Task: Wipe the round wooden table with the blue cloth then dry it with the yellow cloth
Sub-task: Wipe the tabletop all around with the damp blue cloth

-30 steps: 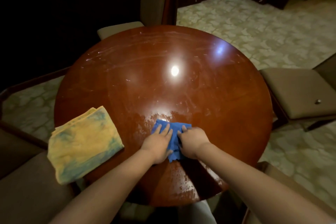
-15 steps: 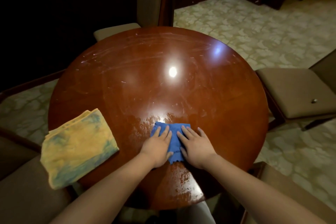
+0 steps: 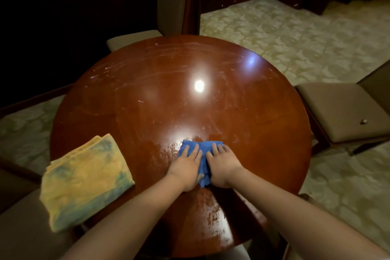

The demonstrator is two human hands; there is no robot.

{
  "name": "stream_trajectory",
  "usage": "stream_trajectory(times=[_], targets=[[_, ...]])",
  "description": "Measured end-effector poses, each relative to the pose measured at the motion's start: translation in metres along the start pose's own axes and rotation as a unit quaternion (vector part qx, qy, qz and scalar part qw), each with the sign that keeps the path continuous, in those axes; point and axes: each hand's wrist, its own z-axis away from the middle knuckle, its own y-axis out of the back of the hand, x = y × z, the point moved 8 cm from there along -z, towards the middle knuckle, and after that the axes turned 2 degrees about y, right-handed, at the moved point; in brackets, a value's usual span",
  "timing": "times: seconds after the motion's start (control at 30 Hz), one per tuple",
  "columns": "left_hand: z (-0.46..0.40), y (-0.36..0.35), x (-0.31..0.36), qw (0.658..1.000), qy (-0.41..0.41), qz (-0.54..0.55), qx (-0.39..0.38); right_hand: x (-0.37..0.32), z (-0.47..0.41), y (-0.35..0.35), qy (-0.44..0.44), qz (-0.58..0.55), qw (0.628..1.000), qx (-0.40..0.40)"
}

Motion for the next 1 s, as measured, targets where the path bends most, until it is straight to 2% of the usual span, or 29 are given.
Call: stream_trajectory(times=[0.1,0.27,0.4,0.7,1.0], targets=[[-0.016,0.016,-0.006,1.0,0.002,-0.003,-0.001,0.013,-0.017,0.009,-0.009,-0.008,1.0,0.006],[-0.051,0.034,-0.033,0.996,0.037,0.074,-0.023,0.039,-0.052,0.034,-0.004,-0.044,0.999,0.014],[-0.057,0.038,-0.039,0.994,0.037,0.094,-0.027,0.046,-0.05,0.038,0.009,-0.082,0.997,0.006],[-0.01,0.015,-0.016,0.999,-0.026,0.014,-0.015,0.018,-0.007,0.016,0.062,-0.004,0.998,-0.028],[-0.058,0.037,-0.046,0.996,0.048,0.079,-0.022,0.053,-0.059,0.04,0.028,-0.049,0.998,-0.032]])
